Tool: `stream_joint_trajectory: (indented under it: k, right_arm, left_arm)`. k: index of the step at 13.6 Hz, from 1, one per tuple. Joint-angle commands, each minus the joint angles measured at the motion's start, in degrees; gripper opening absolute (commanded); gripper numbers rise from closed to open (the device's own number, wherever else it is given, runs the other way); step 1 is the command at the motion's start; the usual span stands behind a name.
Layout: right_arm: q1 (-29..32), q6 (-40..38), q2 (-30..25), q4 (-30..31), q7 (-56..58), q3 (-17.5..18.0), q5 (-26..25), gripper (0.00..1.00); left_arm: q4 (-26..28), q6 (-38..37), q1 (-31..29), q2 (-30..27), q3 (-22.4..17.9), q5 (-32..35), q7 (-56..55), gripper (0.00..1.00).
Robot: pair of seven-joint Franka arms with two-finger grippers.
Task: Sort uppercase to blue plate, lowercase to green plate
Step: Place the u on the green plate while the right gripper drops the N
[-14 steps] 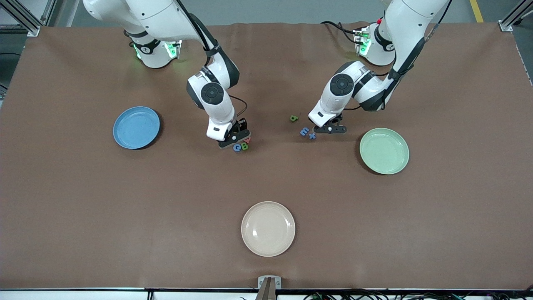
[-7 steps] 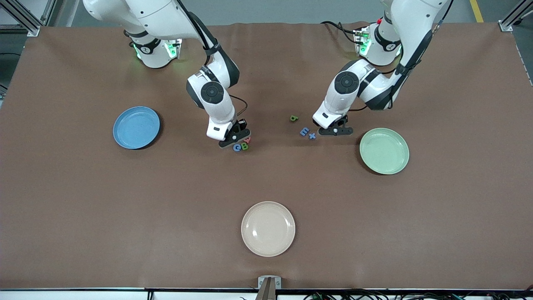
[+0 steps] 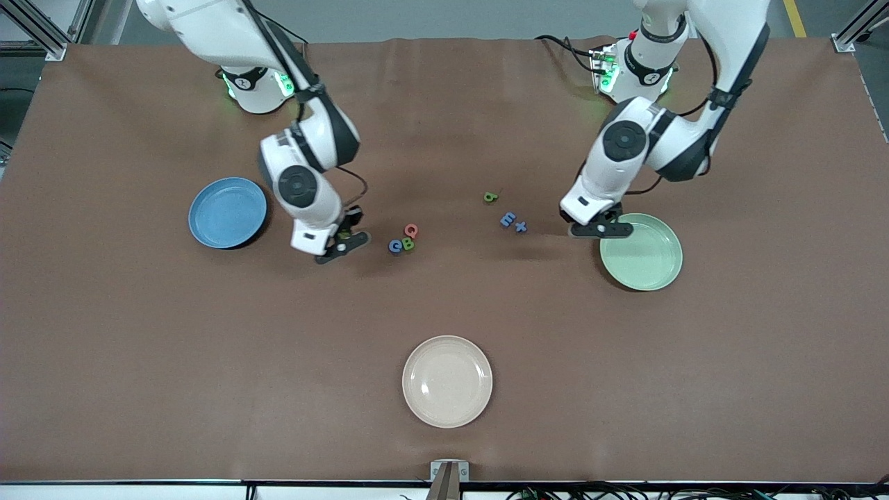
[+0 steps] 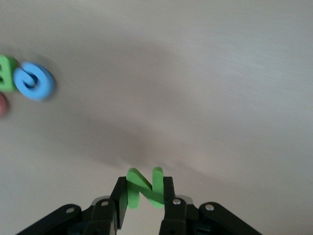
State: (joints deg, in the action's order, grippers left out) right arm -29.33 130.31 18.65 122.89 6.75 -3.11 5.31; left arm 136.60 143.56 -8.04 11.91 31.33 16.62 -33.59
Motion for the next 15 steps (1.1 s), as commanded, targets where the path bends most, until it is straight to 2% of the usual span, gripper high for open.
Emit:
stream_joint_trajectory:
  k: [1, 4, 6, 9, 11, 12, 13, 14, 15]
  right_arm:
    - [8.3, -6.4, -10.9, 6.5, 11.1, 1.0, -1.8, 0.0]
    - [13.2, -10.0, -17.8, 11.9, 13.1, 1.0, -9.0, 0.0]
    - [17.5, -10.0, -20.9, 15.9, 15.5, 1.0, -9.6, 0.0]
    - [26.1, -9.6, -21.5, 18.8, 19.5, 1.0, -9.6, 0.01]
    - [28.9, -8.6, -21.2, 20.1, 19.5, 1.1, -9.6, 0.1]
    - [29.5, -8.6, -21.2, 20.1, 19.5, 1.1, -9.7, 0.19]
    - [29.7, -8.5, -21.1, 20.0, 19.5, 1.1, -9.6, 0.84]
    - [29.9, -8.6, -21.1, 20.0, 19.4, 1.1, -9.6, 1.0]
    - [29.9, -8.6, -21.0, 19.9, 19.4, 1.2, -9.6, 1.0]
  left_arm:
    - [0.9, -0.5, -5.8, -0.9, 0.7, 0.8, 7.4, 0.18]
    - [0.9, -0.4, -11.8, 0.0, 0.7, 0.8, 15.5, 0.19]
    - [1.1, -0.3, -13.9, 1.1, 0.7, 0.8, 19.0, 0.2]
    - [2.0, 0.1, -14.1, 1.8, 0.6, 0.8, 19.1, 0.22]
    - [2.8, 0.2, -14.5, 1.9, 0.6, 0.8, 19.1, 0.22]
    - [2.8, 0.3, -14.5, 2.0, 0.6, 0.8, 19.1, 0.23]
    - [2.8, 0.3, -14.5, 2.0, 0.6, 0.8, 19.1, 0.24]
    - [2.8, 0.2, -14.5, 2.0, 0.7, 0.8, 19.2, 0.38]
    - [2.7, 0.3, -14.5, 2.0, 0.6, 0.8, 19.3, 0.69]
